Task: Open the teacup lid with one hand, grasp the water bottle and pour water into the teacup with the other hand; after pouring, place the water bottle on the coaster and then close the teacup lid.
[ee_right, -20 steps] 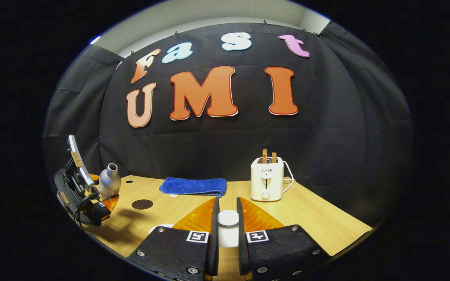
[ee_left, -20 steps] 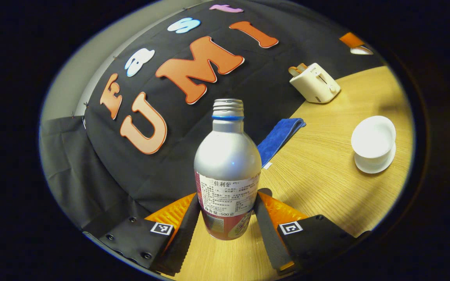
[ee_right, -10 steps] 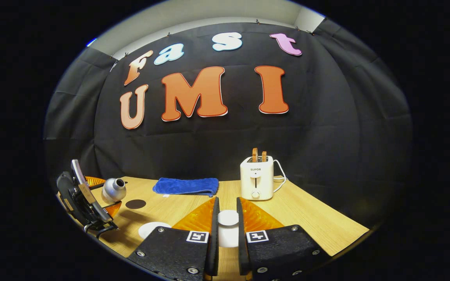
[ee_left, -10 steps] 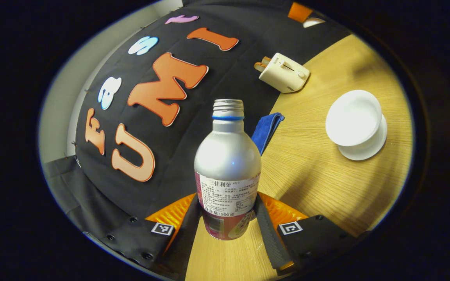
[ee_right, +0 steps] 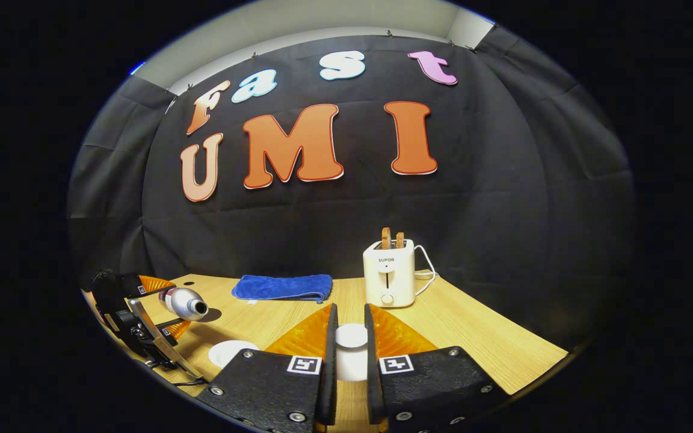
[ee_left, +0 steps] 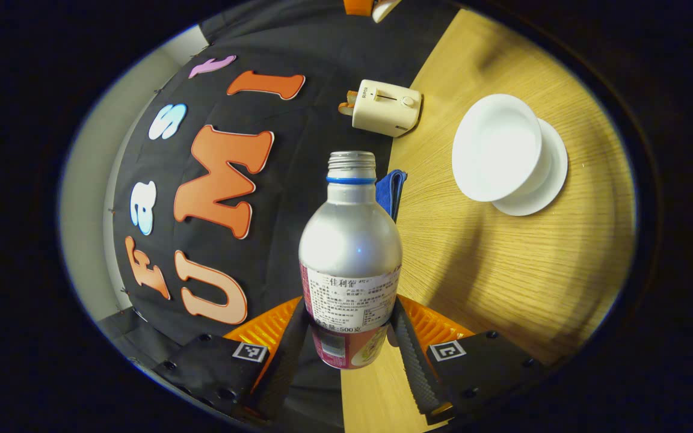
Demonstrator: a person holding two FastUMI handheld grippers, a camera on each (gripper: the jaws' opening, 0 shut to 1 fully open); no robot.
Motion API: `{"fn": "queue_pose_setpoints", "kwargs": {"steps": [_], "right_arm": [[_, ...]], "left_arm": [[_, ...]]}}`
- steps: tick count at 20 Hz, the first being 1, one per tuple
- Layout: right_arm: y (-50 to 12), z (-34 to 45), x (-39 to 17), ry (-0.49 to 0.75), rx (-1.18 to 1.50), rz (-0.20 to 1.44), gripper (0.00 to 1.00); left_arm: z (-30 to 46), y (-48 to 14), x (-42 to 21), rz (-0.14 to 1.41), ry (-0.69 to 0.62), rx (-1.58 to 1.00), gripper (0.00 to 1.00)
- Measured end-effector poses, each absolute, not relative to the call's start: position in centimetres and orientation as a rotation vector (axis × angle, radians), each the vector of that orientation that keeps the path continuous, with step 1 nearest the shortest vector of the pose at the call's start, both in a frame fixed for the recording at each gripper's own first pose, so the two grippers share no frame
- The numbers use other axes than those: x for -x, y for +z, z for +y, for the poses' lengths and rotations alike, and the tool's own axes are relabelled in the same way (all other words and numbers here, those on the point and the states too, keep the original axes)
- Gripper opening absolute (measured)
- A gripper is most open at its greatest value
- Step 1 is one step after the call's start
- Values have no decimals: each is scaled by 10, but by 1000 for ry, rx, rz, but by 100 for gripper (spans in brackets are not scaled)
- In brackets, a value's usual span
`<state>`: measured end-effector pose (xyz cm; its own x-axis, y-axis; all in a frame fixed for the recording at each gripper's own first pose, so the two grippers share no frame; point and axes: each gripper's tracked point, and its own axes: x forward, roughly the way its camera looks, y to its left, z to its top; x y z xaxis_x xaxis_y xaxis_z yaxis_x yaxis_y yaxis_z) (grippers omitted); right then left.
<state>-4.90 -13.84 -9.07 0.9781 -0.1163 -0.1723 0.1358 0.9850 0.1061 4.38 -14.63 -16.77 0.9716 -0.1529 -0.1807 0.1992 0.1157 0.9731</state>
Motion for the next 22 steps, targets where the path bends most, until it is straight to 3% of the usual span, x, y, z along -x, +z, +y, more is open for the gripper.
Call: {"fn": "queue_pose_setpoints", "kwargs": {"steps": [3, 4, 5, 6, 7, 18, 19, 22], "right_arm": [[-91, -141, 50, -132, -122, 165, 21], [-91, -142, 51, -131, -126, 166, 25], [-92, -143, 51, -135, -128, 165, 21], [-93, -144, 51, -134, -131, 166, 25], [-95, -144, 52, -137, -132, 174, 21], [-101, -142, 59, -134, -124, 193, 21], [-100, -143, 60, -135, -121, 191, 17], [-99, -144, 62, -133, -117, 190, 21]], "left_arm": [[-150, -161, -44, 5, -264, -1504, 83], [-151, -159, -45, -6, -263, -1528, 80], [-151, -157, -45, -13, -264, -1550, 80], [-151, -158, -46, -15, -266, -1569, 80], [-152, -158, -47, -20, -271, -1583, 83], [-166, -156, -49, -108, -332, -1791, 81], [-166, -155, -46, -112, -335, -1800, 85], [-170, -152, -46, -135, -342, -1832, 81]]}}
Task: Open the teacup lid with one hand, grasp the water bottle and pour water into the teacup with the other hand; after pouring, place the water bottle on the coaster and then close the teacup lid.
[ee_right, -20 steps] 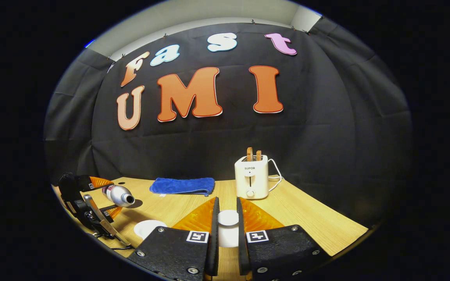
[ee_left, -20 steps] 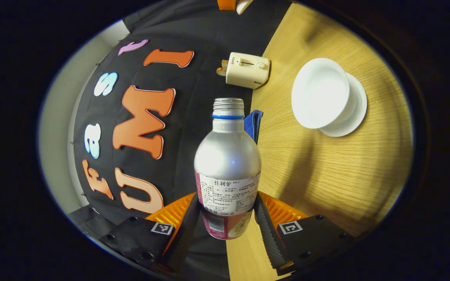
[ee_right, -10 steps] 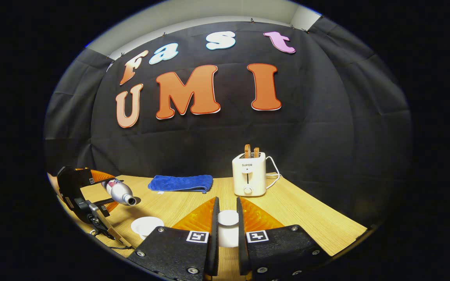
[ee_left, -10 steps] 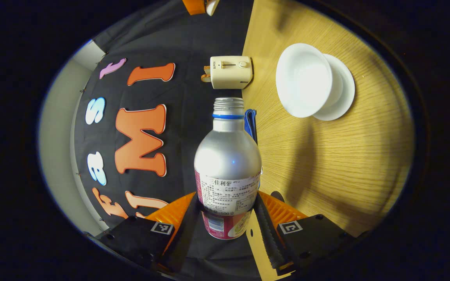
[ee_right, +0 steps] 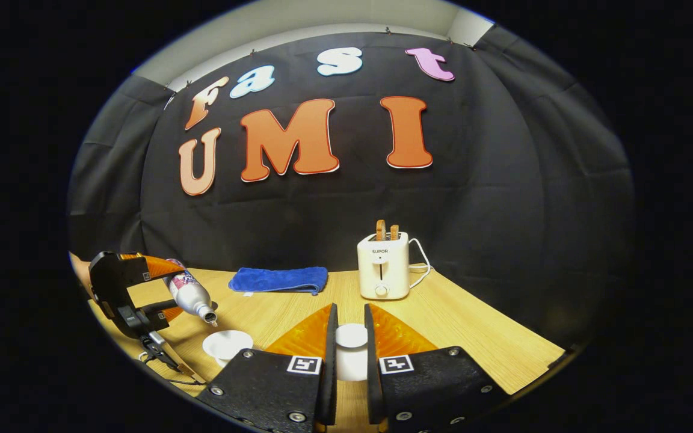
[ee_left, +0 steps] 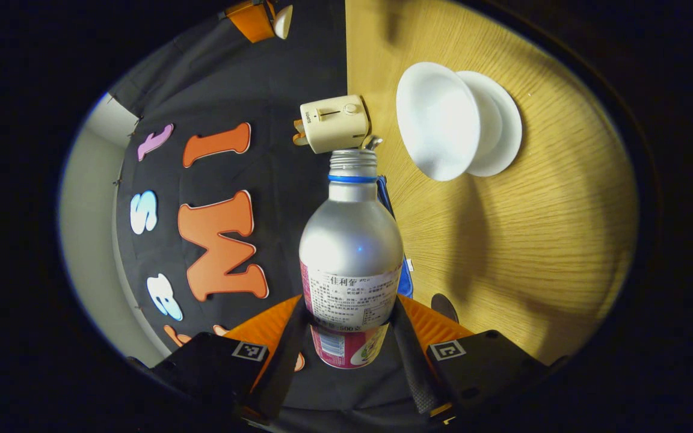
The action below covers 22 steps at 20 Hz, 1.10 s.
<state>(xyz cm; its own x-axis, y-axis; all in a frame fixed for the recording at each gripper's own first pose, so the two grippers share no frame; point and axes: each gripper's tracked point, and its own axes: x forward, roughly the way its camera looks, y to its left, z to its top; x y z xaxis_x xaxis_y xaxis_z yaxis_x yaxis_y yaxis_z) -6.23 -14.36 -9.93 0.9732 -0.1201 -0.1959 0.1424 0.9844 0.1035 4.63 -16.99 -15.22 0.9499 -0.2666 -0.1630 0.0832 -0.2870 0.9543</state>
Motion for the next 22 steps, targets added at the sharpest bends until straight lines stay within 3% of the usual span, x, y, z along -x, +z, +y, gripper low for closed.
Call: {"fn": "queue_pose_setpoints", "kwargs": {"steps": [3, 6, 7, 8, 9, 10, 22], "right_arm": [[-98, -141, 62, -130, -117, 188, 25], [-98, -141, 64, -129, -114, 186, 21], [-98, -142, 64, -130, -114, 186, 25], [-98, -143, 65, -132, -115, 187, 21], [-98, -142, 65, -132, -117, 188, 25], [-99, -142, 66, -132, -118, 187, 21], [-96, -141, 66, -131, -99, 179, 21]], "left_arm": [[-171, -151, -46, -154, -348, -1865, 81], [-175, -148, -45, -174, -347, -1889, 81], [-176, -146, -44, -182, -346, -1895, 81], [-176, -147, -43, -186, -346, -1900, 81], [-176, -146, -43, -193, -346, -1905, 81], [-177, -146, -43, -196, -347, -1912, 81], [-182, -140, -44, -239, -341, -1981, 83]]}}
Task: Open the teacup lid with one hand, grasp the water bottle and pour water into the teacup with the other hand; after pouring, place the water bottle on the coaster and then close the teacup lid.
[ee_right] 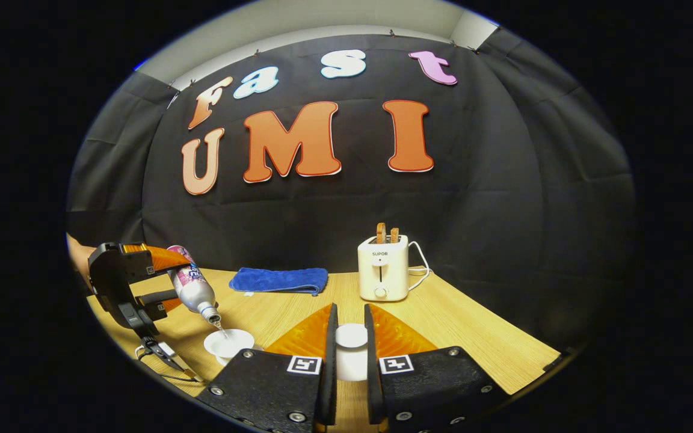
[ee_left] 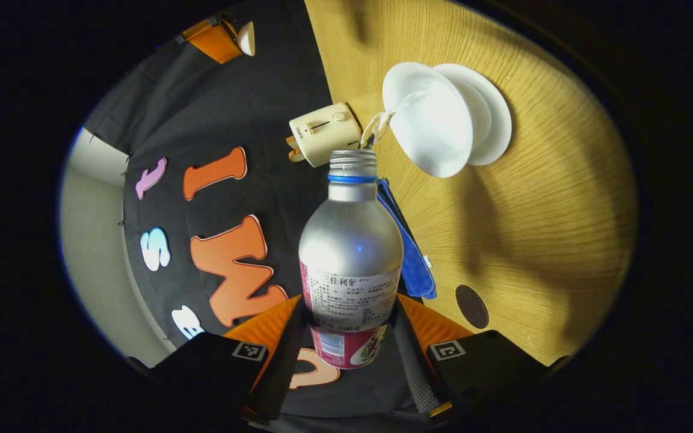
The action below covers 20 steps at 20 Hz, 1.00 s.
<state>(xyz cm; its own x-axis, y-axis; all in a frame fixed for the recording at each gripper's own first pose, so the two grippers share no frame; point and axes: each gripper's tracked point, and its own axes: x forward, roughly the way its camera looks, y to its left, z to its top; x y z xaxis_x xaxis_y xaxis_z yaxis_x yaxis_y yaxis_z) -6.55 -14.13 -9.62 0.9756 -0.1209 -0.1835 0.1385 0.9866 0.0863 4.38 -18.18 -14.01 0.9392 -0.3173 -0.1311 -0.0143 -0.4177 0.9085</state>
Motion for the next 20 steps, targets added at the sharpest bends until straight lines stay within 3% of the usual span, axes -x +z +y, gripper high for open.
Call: {"fn": "queue_pose_setpoints", "kwargs": {"steps": [2, 4, 5, 8, 9, 10, 11, 12, 14, 15, 20], "right_arm": [[-96, -141, 65, -128, -99, 177, 25], [-95, -141, 65, -125, -97, 174, 21], [-95, -141, 65, -123, -97, 172, 25], [-96, -139, 64, -117, -98, 171, 21], [-96, -140, 64, -117, -100, 170, 25], [-96, -139, 64, -112, -101, 169, 21], [-95, -139, 64, -110, -102, 168, 25], [-95, -139, 64, -109, -102, 166, 21], [-94, -139, 63, -107, -101, 164, 25], [-95, -137, 64, -99, -104, 166, 21], [-94, -136, 64, -87, -106, 163, 21]], "left_arm": [[-182, -138, -43, -246, -336, -1988, 81], [-182, -136, -44, -256, -326, -1993, 81], [-182, -135, -44, -260, -322, -1996, 81], [-184, -133, -42, -271, -309, -2008, 81], [-184, -131, -42, -274, -309, -2010, 81], [-184, -131, -43, -279, -305, -2014, 83], [-184, -130, -43, -283, -303, -2017, 84], [-184, -130, -44, -285, -301, -2018, 83], [-184, -129, -44, -291, -297, -2024, 81], [-185, -128, -44, -295, -295, -2027, 83], [-187, -127, -42, -306, -297, -2045, 81]]}}
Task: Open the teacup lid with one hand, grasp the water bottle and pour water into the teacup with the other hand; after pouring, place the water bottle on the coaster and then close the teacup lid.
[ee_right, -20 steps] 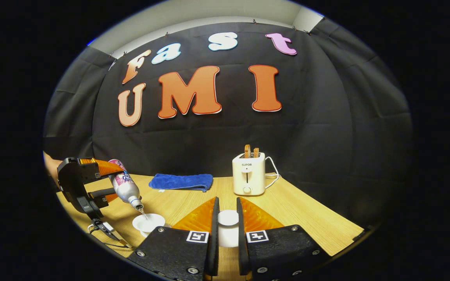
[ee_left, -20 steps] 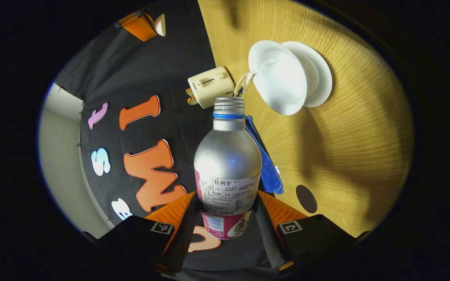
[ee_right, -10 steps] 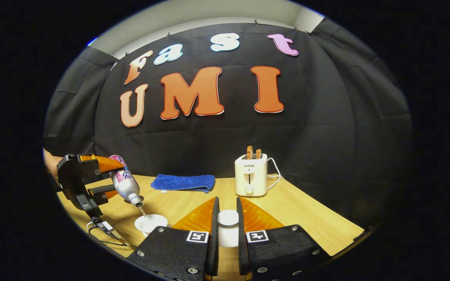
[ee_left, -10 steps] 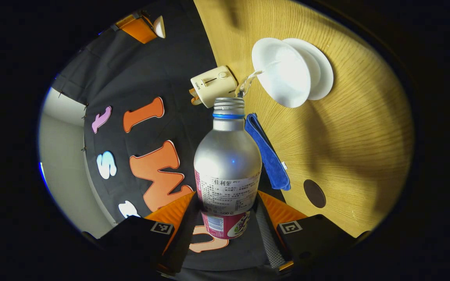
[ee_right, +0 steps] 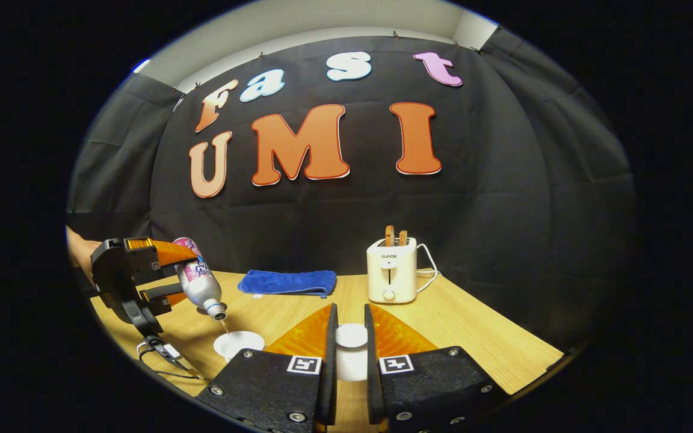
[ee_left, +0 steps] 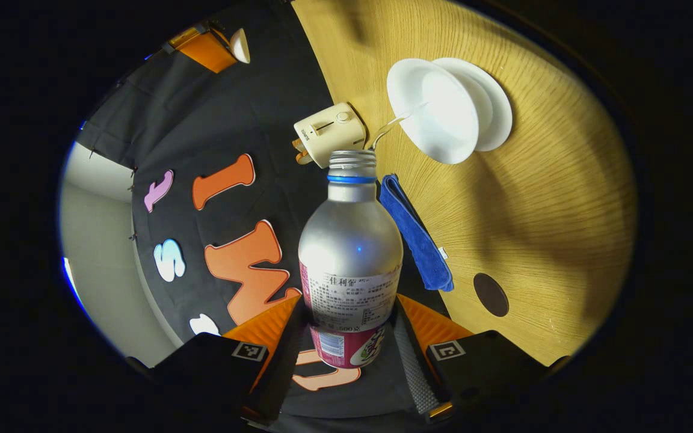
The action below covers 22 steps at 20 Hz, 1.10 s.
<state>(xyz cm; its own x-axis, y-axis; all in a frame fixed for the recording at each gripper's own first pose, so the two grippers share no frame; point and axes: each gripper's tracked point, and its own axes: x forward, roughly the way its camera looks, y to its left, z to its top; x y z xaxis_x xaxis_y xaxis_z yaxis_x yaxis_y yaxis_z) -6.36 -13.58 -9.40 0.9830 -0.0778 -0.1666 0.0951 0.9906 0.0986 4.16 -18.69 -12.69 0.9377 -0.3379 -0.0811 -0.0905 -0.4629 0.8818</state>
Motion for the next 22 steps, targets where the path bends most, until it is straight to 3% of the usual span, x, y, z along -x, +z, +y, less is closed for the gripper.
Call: {"fn": "queue_pose_setpoints", "kwargs": {"steps": [1, 2, 5, 6, 12, 13, 14, 15, 16, 22], "right_arm": [[-94, -136, 63, -87, -107, 161, 25], [-94, -135, 63, -84, -108, 161, 21], [-95, -135, 63, -83, -108, 163, 25], [-95, -135, 63, -82, -109, 164, 21], [-96, -134, 63, -80, -112, 166, 21], [-96, -134, 62, -81, -112, 168, 25], [-97, -134, 63, -79, -111, 171, 21], [-98, -134, 63, -79, -110, 173, 25], [-98, -133, 63, -75, -108, 174, 21], [-98, -129, 61, -53, -101, 177, 21]], "left_arm": [[-188, -126, -42, -308, -297, -2050, 83], [-188, -125, -42, -315, -299, -2055, 83], [-190, -123, -42, -327, -301, -2074, 81], [-190, -123, -42, -333, -301, -2080, 81], [-194, -118, -41, -366, -292, -2121, 81], [-194, -118, -41, -373, -291, -2126, 82], [-194, -118, -41, -378, -288, -2132, 82], [-194, -116, -40, -380, -285, -2137, 82], [-194, -116, -39, -382, -281, -2143, 81], [-194, -112, -40, -402, -263, -2149, 82]]}}
